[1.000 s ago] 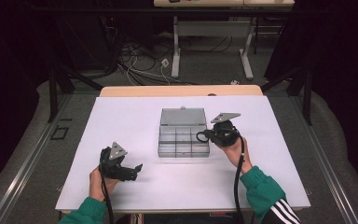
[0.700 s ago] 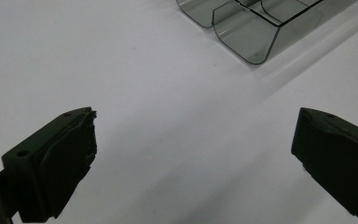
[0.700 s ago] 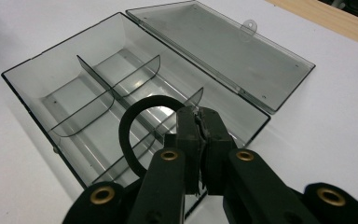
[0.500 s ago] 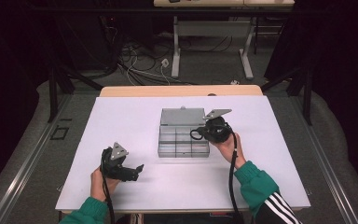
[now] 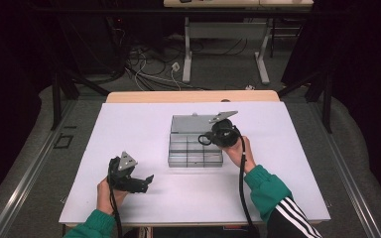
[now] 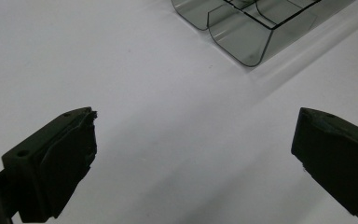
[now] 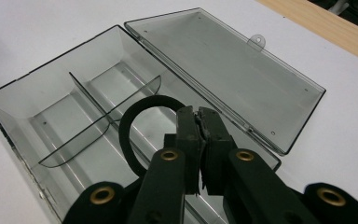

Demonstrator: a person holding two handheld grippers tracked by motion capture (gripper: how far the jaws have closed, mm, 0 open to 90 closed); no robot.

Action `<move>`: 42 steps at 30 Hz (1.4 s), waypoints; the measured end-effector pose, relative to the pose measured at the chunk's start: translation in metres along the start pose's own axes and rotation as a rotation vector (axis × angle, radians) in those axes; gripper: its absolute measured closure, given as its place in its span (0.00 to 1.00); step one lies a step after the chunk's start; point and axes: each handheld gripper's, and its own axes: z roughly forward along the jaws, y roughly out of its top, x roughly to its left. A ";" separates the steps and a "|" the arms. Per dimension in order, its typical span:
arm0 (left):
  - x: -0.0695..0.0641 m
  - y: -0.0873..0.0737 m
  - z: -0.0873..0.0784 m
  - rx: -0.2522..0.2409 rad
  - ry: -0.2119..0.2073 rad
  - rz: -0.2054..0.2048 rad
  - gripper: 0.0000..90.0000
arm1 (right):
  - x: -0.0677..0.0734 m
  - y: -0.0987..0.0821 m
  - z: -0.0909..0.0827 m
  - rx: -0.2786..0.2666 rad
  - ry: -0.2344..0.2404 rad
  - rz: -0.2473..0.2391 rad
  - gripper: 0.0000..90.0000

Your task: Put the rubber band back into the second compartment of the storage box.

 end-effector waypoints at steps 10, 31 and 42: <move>0.000 0.000 0.002 0.003 -0.003 -0.003 0.00 | 0.007 0.006 0.018 0.033 -0.010 -0.020 0.98; 0.000 0.000 0.001 0.006 -0.007 0.005 0.00 | 0.019 0.016 0.050 0.121 -0.059 -0.057 0.98; 0.000 0.000 0.001 -0.005 0.000 0.006 0.00 | 0.018 0.013 0.060 0.173 -0.034 -0.058 0.74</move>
